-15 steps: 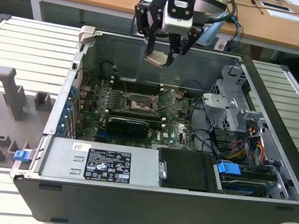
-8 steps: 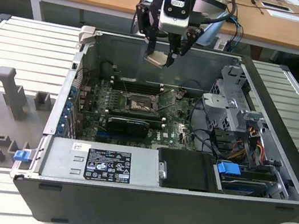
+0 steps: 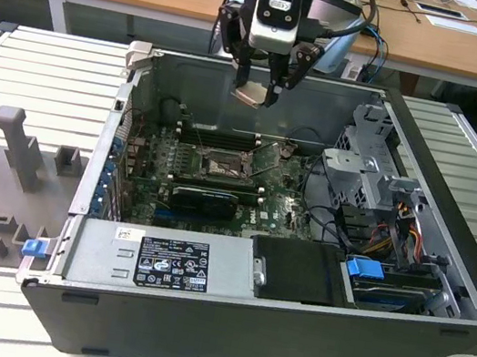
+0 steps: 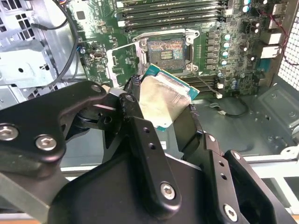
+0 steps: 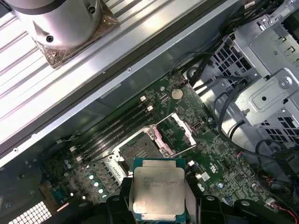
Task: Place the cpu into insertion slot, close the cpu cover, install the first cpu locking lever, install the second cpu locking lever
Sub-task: 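Place the cpu into insertion slot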
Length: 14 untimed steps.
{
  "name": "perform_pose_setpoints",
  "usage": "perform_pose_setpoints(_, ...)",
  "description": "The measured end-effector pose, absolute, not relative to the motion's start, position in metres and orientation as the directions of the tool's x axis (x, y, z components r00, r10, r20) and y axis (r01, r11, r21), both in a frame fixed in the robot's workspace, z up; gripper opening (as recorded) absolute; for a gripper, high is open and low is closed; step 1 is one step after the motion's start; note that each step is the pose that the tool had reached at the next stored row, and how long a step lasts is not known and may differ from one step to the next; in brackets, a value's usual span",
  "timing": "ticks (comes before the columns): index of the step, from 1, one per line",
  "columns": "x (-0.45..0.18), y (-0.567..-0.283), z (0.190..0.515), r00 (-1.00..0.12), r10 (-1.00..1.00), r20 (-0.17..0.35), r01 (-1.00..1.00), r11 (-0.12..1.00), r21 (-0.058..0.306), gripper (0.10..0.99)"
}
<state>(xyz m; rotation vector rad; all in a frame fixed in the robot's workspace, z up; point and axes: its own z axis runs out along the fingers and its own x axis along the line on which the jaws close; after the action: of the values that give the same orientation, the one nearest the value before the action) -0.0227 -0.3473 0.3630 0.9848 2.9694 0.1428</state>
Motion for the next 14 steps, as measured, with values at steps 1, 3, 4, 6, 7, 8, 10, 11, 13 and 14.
perform_pose_setpoints(1, -0.0227, -0.3473, 0.3630, -0.796, 0.605, 0.019, 0.604, 0.792, 0.090, 0.529)
perform_pose_setpoints(3, -0.0227, -0.3474, 0.3629, -0.785, 0.619, 0.019, 0.618, 0.781, 0.090, 0.529)
perform_pose_setpoints(4, -0.0227, -0.3473, 0.3629, -0.782, 0.622, 0.019, 0.621, 0.778, 0.090, 0.529)
perform_pose_setpoints(6, -0.0227, -0.3473, 0.3629, -0.773, 0.634, 0.019, 0.633, 0.769, 0.090, 0.529)
perform_pose_setpoints(7, -0.0227, -0.3473, 0.3629, -0.770, 0.637, 0.019, 0.636, 0.766, 0.090, 0.529)
perform_pose_setpoints(8, -0.0227, -0.3473, 0.3629, -0.768, 0.641, 0.019, 0.640, 0.764, 0.090, 0.529)
perform_pose_setpoints(10, -0.0227, -0.3473, 0.3629, -0.762, 0.648, 0.019, 0.647, 0.757, 0.090, 0.529)
perform_pose_setpoints(11, -0.0227, -0.3473, 0.3629, -0.759, 0.650, 0.019, 0.649, 0.755, 0.090, 0.529)
perform_pose_setpoints(13, -0.0227, -0.3473, 0.3629, -0.749, 0.662, 0.019, 0.661, 0.745, 0.090, 0.529)
perform_pose_setpoints(14, -0.0227, -0.3473, 0.3629, -0.745, 0.667, 0.019, 0.665, 0.741, 0.090, 0.529)
